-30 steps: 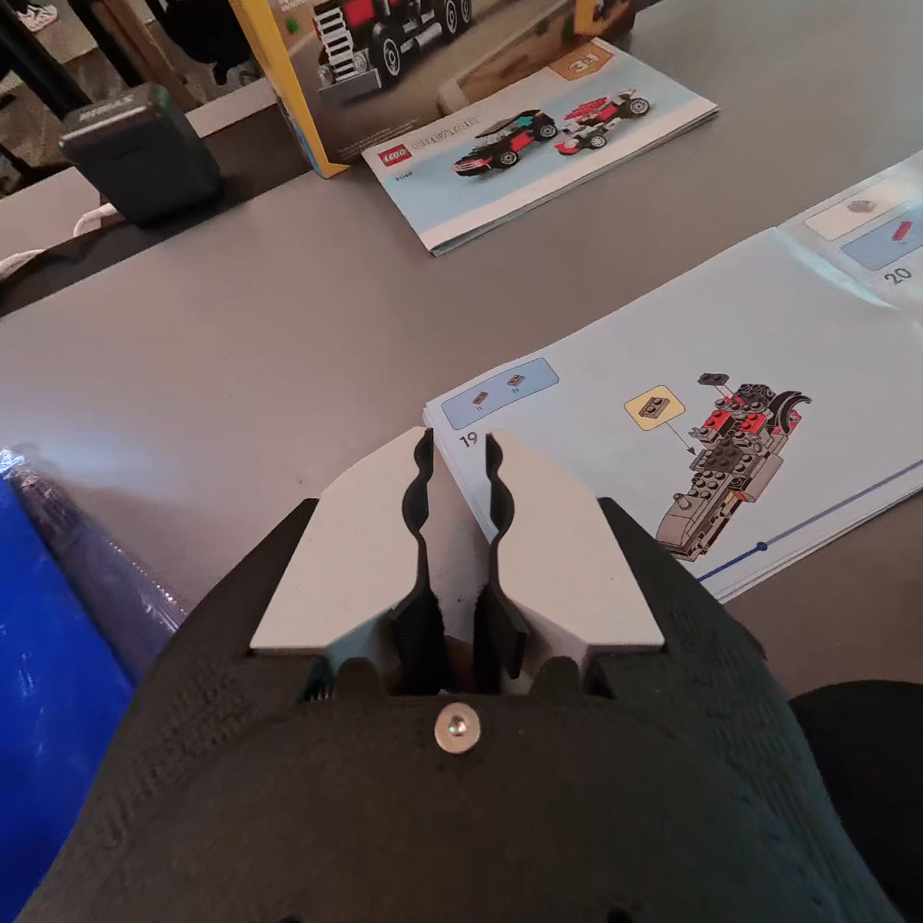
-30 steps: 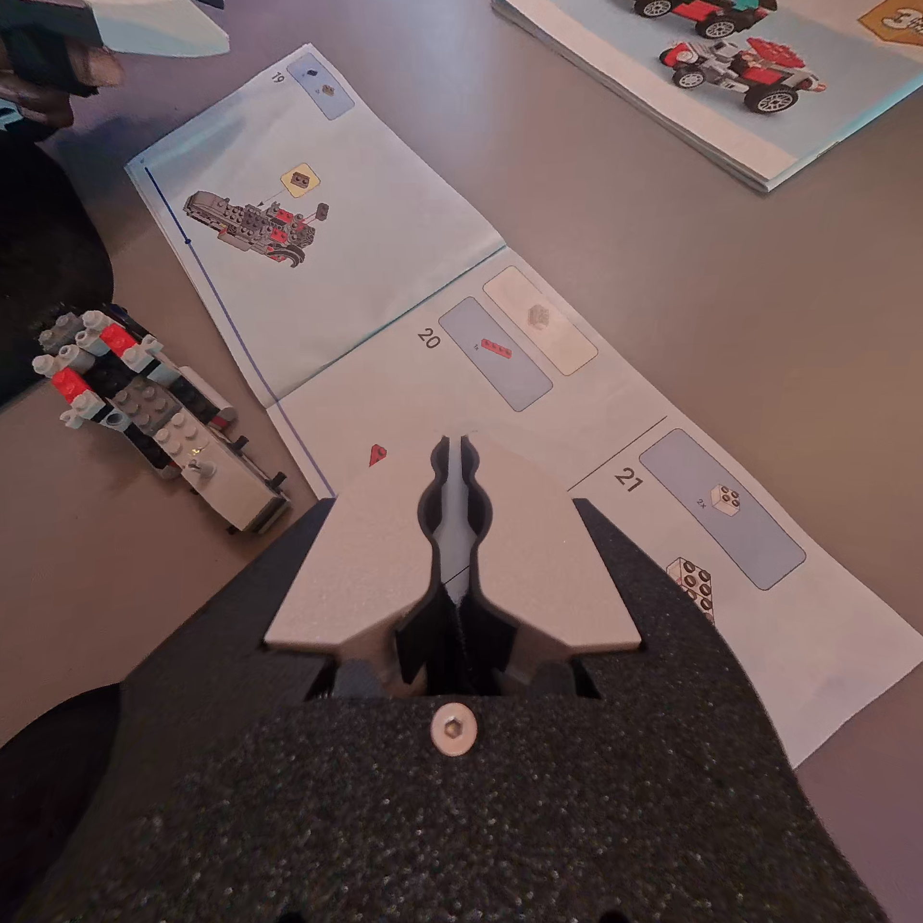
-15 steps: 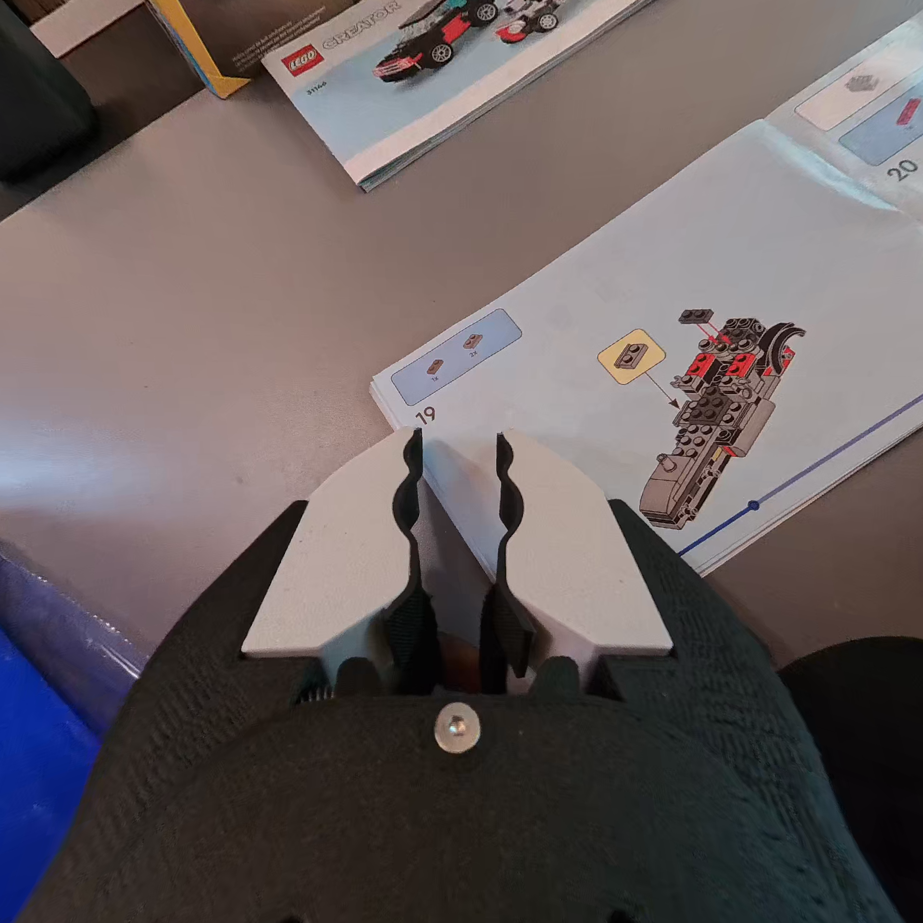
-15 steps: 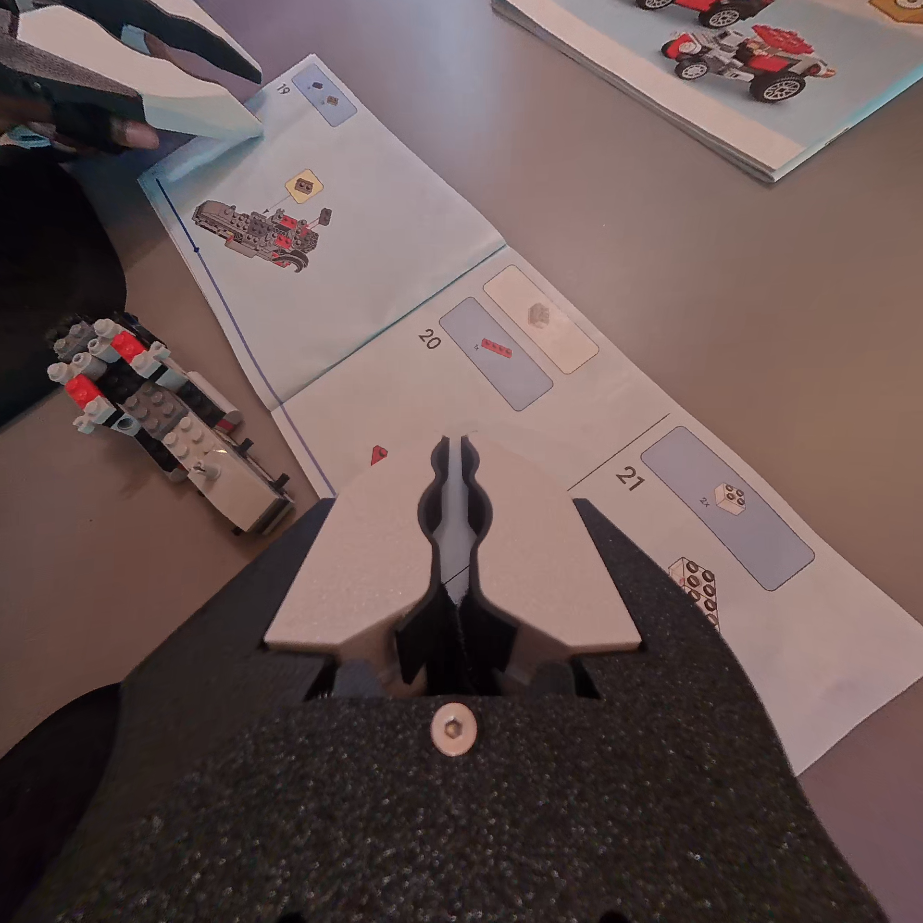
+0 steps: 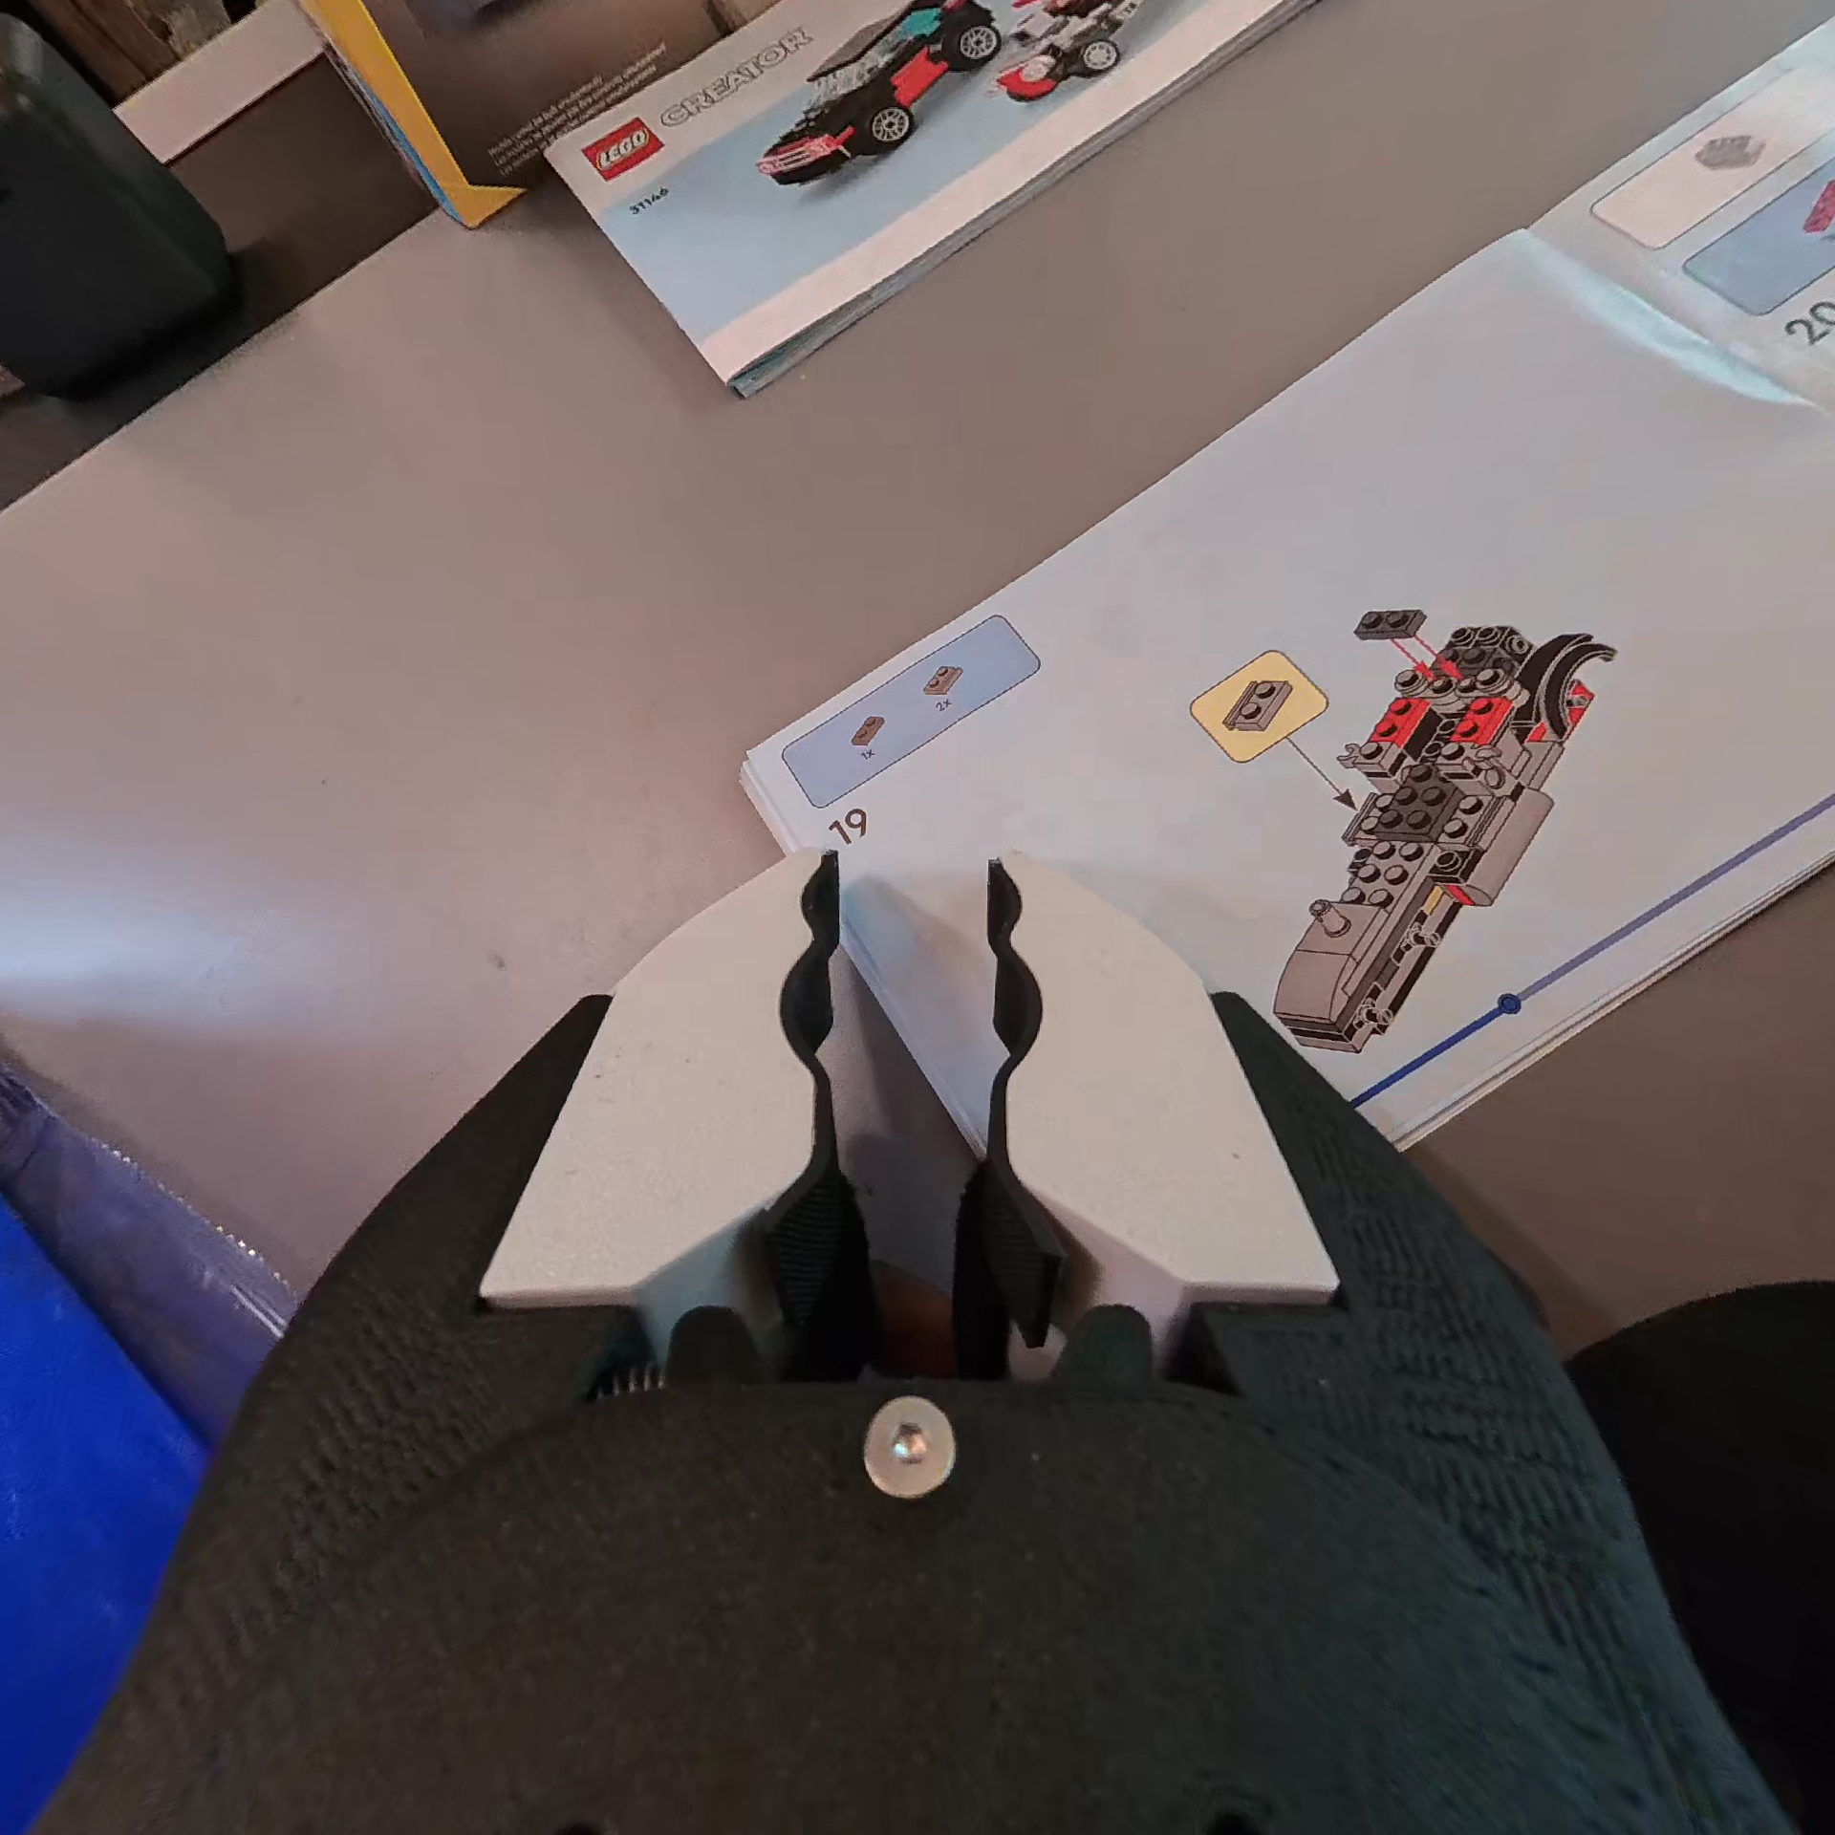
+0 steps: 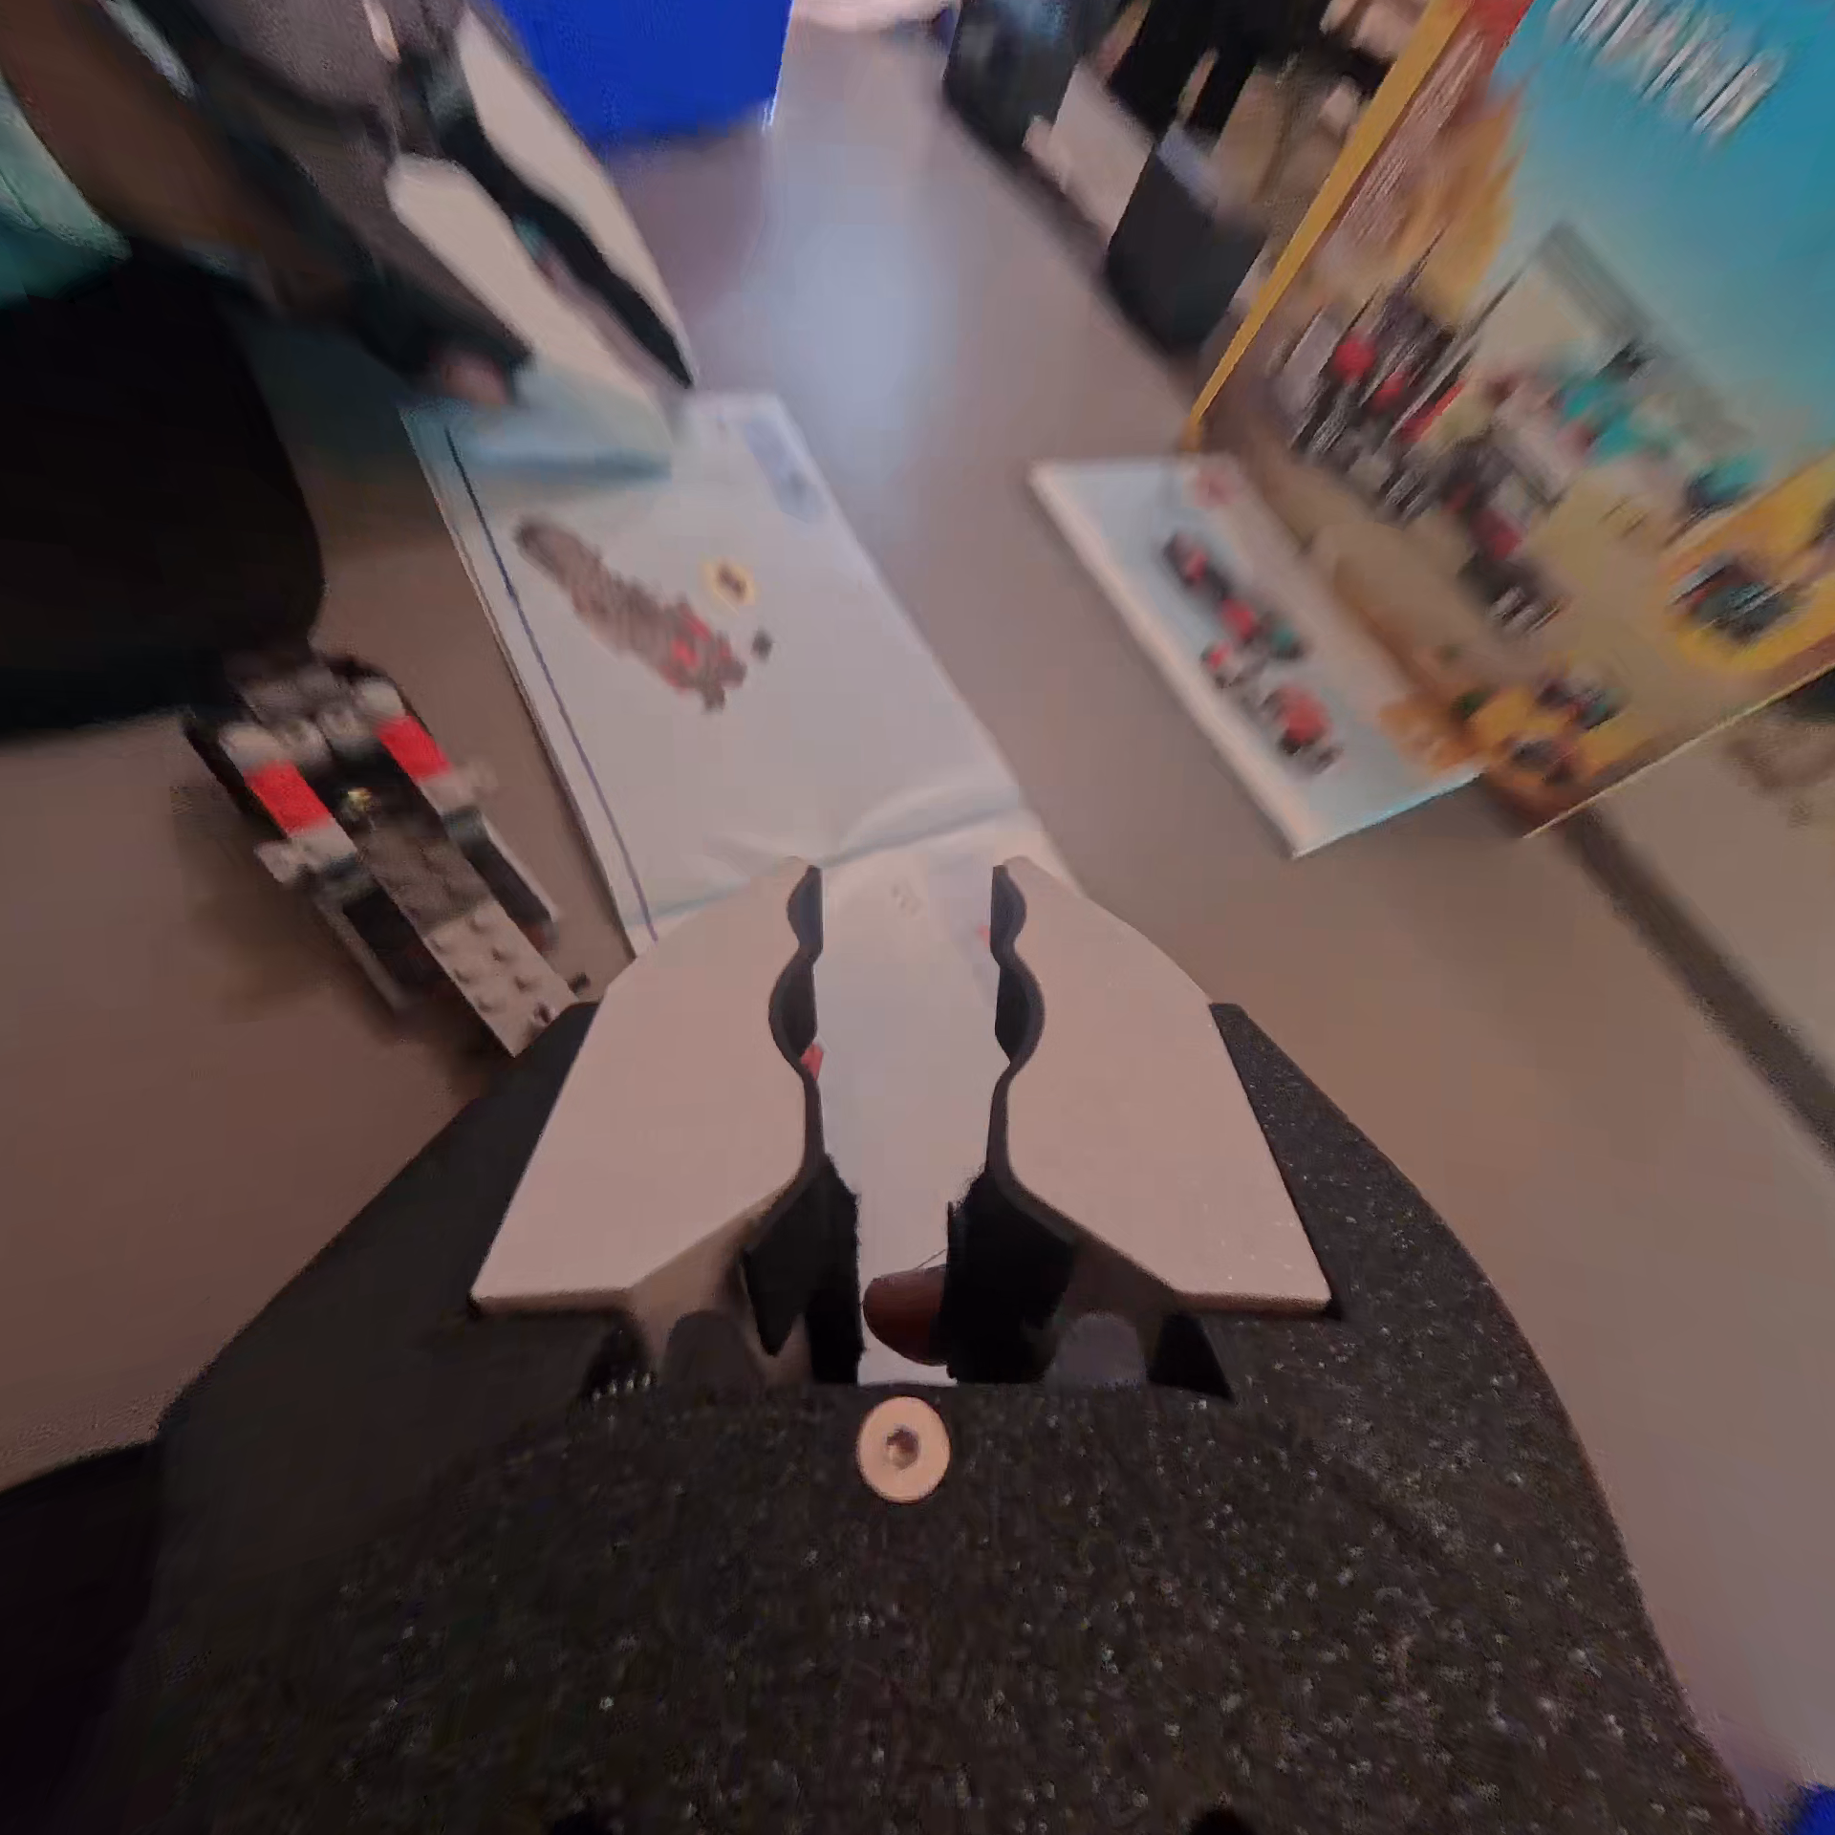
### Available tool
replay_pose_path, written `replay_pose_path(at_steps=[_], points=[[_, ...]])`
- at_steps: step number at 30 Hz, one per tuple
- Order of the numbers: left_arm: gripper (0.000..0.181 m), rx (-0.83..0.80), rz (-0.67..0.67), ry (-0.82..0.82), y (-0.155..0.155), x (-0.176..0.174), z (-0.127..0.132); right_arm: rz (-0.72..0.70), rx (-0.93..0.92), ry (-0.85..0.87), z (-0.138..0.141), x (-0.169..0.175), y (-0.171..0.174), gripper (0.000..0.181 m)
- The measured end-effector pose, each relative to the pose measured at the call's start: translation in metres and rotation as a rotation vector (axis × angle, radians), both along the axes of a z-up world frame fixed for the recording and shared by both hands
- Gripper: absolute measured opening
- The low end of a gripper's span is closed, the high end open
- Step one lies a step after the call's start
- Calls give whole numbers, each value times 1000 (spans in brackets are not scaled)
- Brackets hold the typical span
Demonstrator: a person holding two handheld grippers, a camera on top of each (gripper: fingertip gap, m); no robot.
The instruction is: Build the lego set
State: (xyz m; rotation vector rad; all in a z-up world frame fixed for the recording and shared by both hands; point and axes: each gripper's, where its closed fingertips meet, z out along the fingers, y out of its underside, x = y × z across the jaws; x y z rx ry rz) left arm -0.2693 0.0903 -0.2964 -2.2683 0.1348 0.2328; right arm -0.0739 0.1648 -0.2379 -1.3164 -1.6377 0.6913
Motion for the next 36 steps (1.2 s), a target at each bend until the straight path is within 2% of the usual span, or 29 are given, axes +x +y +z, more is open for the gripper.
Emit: replay_pose_path(at_steps=[2,4,6,8,10,12,14,16,20,25,30,33,36], points=[[29,3,2,-7,1,-1,0,-19,26,114,40,9,-9,31],[29,4,6,-4,1,-1,0,-23,5,195,78,34,-19,31],[27,6,3,13,1,-1,0,-50,5,243,107,77,-17,29],[25,7,-9,33,1,1,0,-161,-7,243,122,132,4,26],[23,7,-18,45,1,2,0,-335,-57,208,120,191,36,26],[23,6,-19,46,1,2,0,-525,-120,156,103,244,66,26],[23,5,-19,33,1,2,0,-646,-206,95,78,280,82,31],[23,4,-19,27,1,2,0,-721,-275,29,54,300,89,34],[21,6,-23,49,1,3,0,-769,-318,-96,25,320,91,35],[19,5,-33,59,1,4,0,-733,-343,-179,19,314,101,30],[19,1,-34,29,2,4,0,-520,-246,-328,15,267,144,15],[19,0,-34,17,2,4,0,-467,-108,-540,-13,263,193,15],[18,0,-36,16,1,5,0,-417,-116,-702,-39,264,221,17]])
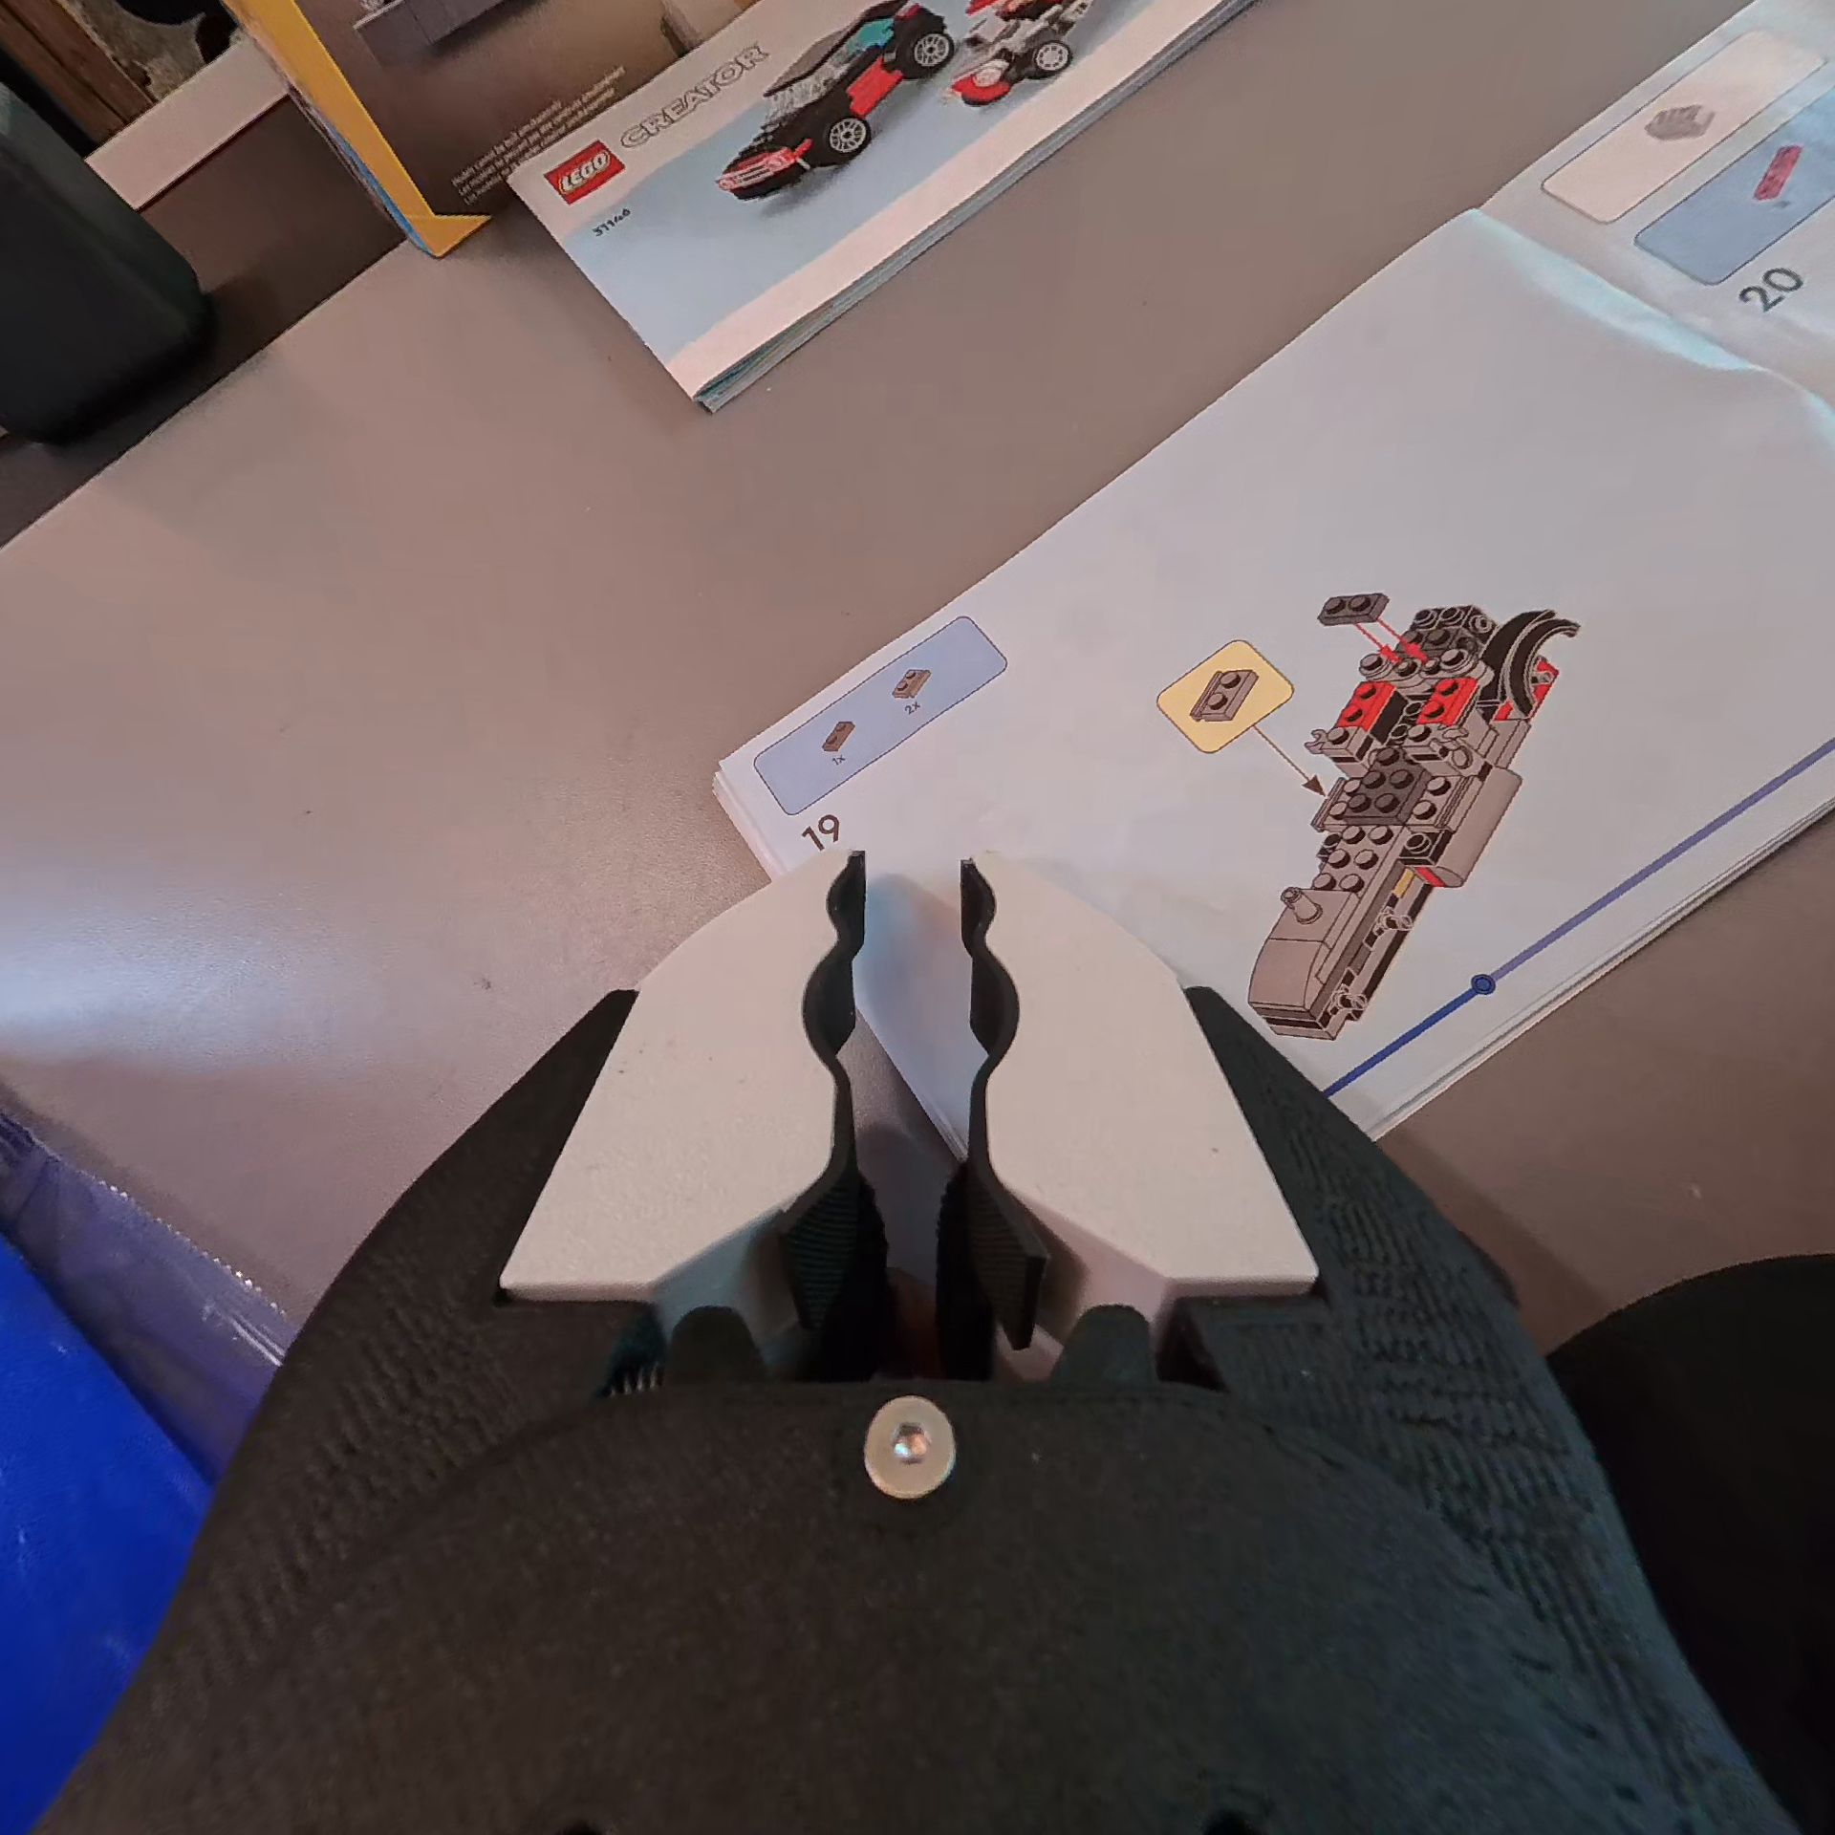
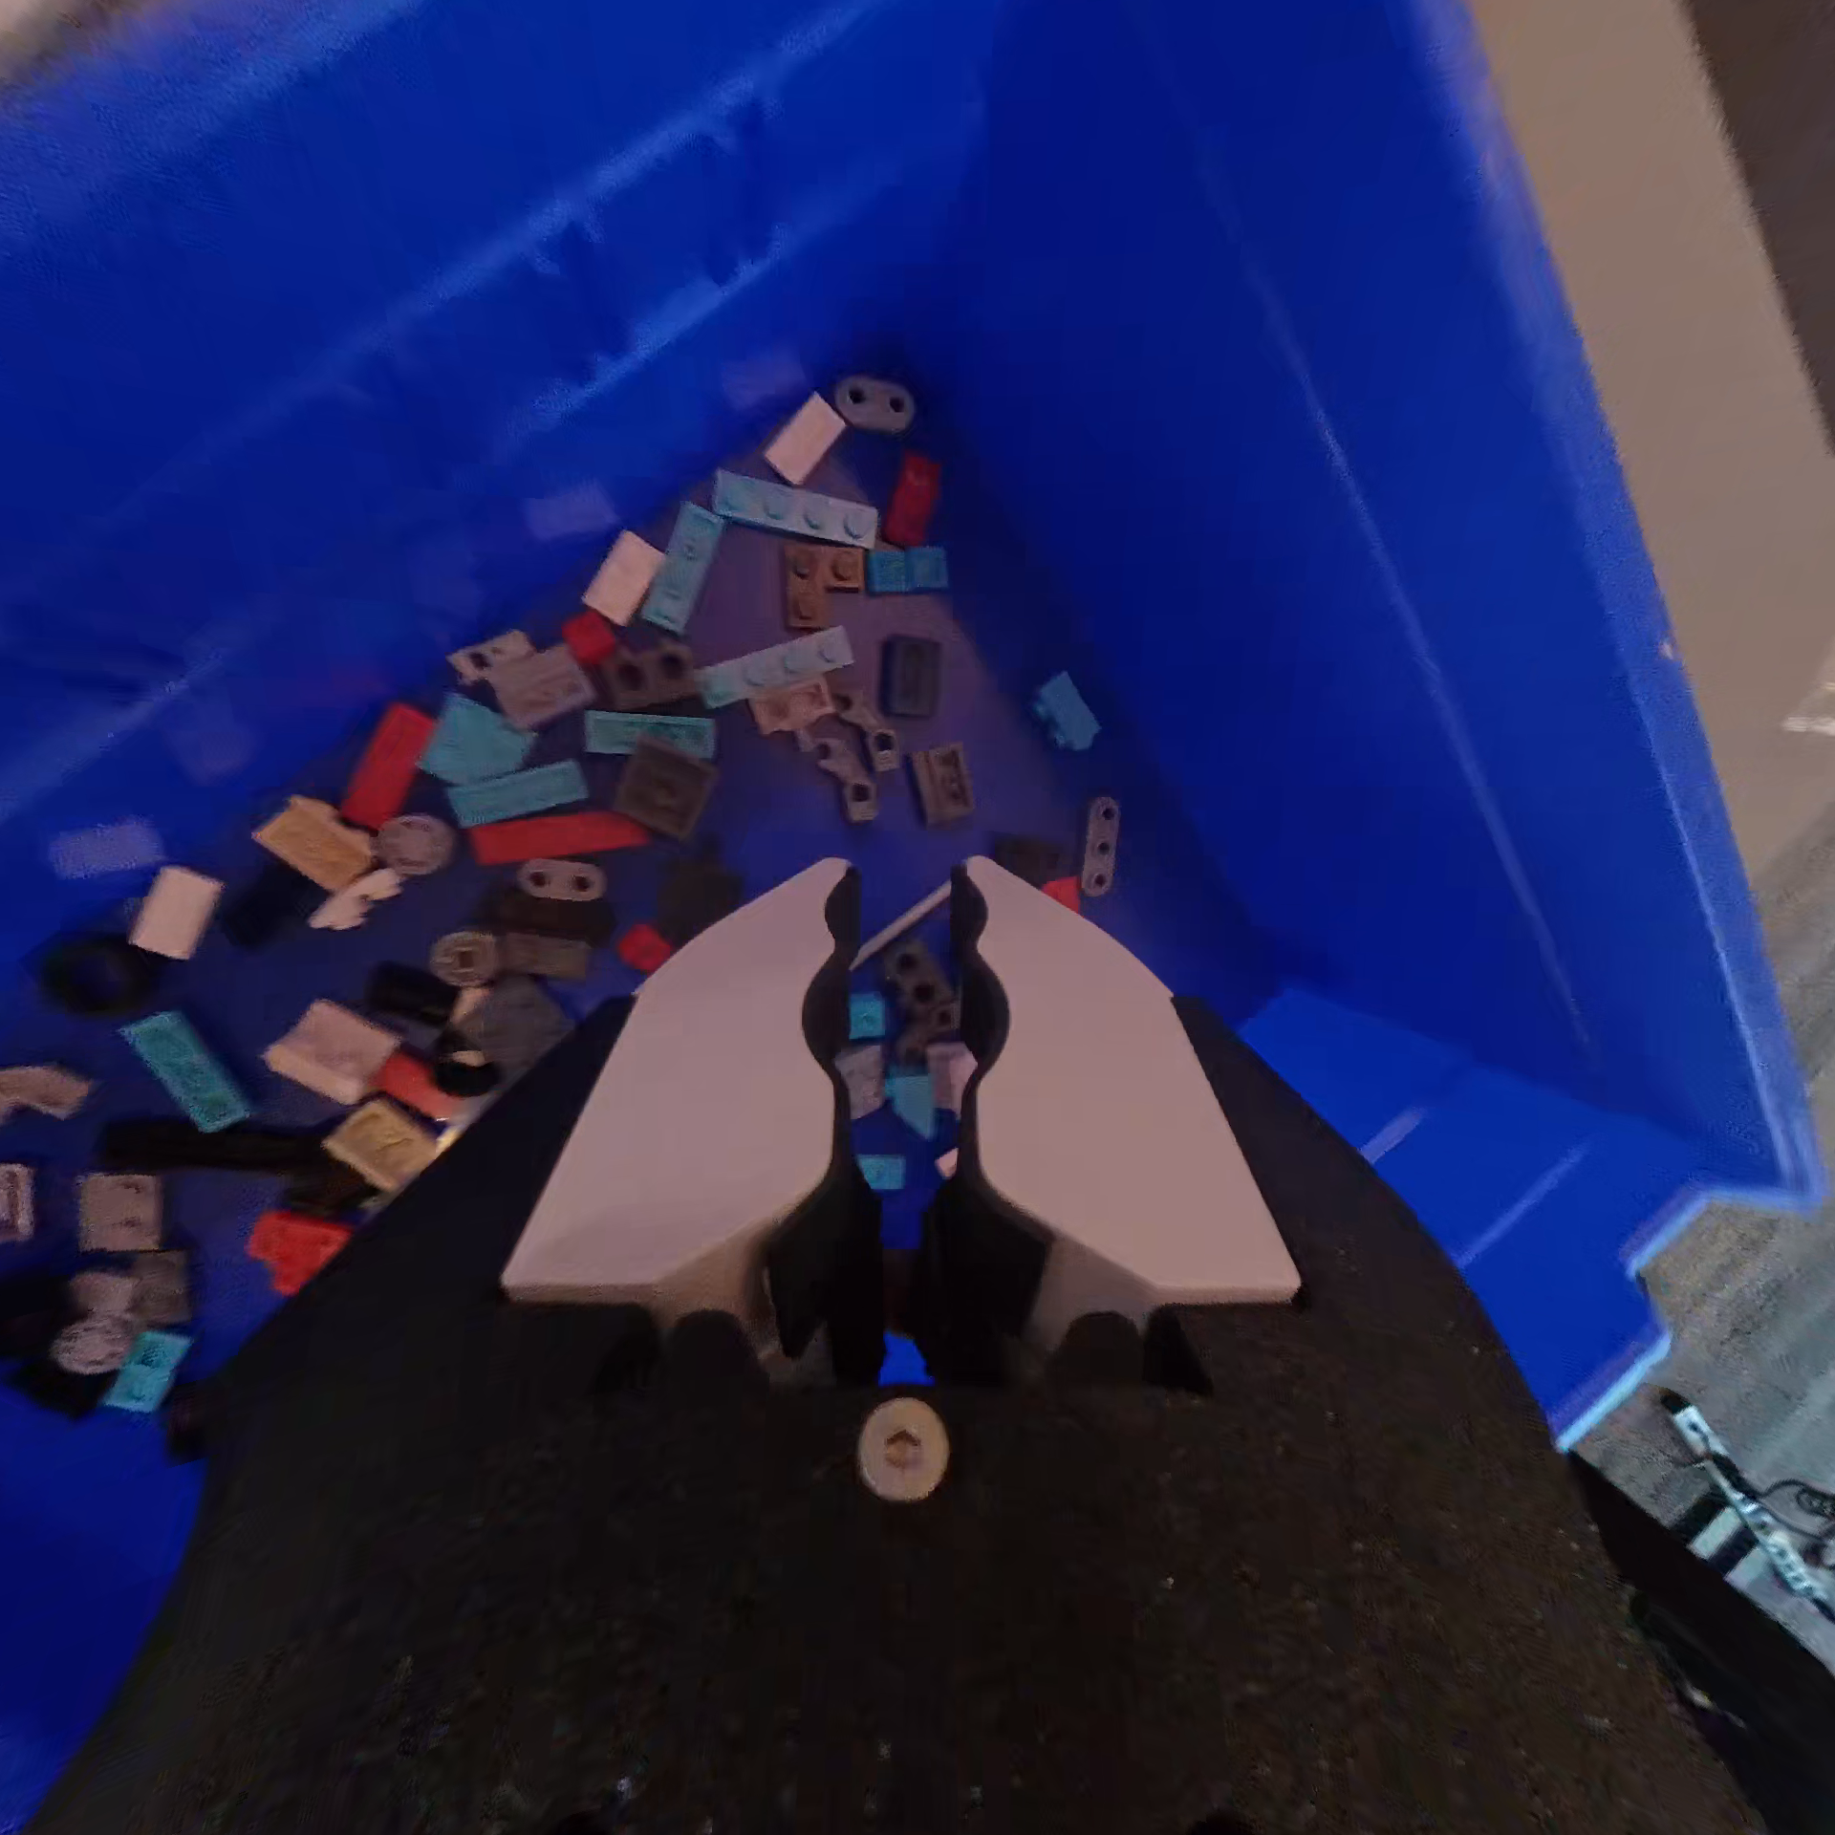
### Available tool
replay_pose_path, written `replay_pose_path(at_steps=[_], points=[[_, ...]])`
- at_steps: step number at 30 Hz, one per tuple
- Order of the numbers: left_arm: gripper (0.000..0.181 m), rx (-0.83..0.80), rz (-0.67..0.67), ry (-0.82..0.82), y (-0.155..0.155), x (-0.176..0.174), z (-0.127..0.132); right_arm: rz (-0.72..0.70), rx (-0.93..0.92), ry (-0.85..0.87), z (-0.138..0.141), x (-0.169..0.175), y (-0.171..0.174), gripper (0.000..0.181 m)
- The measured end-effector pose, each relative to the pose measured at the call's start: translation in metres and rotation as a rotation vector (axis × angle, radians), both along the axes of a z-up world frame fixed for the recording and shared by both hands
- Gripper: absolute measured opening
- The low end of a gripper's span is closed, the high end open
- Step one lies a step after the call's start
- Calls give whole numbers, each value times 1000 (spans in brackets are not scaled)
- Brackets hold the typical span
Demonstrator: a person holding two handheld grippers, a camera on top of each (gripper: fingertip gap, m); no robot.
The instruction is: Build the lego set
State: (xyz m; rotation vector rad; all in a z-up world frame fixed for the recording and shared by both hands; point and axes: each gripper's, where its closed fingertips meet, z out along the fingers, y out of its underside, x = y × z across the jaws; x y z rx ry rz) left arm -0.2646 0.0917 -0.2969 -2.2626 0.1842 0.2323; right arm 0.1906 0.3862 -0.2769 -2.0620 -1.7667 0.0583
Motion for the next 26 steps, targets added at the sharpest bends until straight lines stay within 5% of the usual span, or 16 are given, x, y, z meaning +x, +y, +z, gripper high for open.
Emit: replay_pose_path(at_steps=[11,16,19,21,24,26], points=[[17,-2,-8,-10,0,1,0,173,-186,-161,-30,-6,18,17],[18,0,-11,-1,0,1,0,139,-241,-43,-25,-11,13,12],[37,30,-50,19,-1,5,4,64,-254,271,16,-34,1,12],[47,132,-87,29,4,12,19,45,-353,654,74,-64,-25,12],[49,406,-195,63,13,36,72,117,-593,1148,165,-96,-83,12],[48,599,-312,112,15,63,113,188,-744,1279,198,-113,-125,11]])
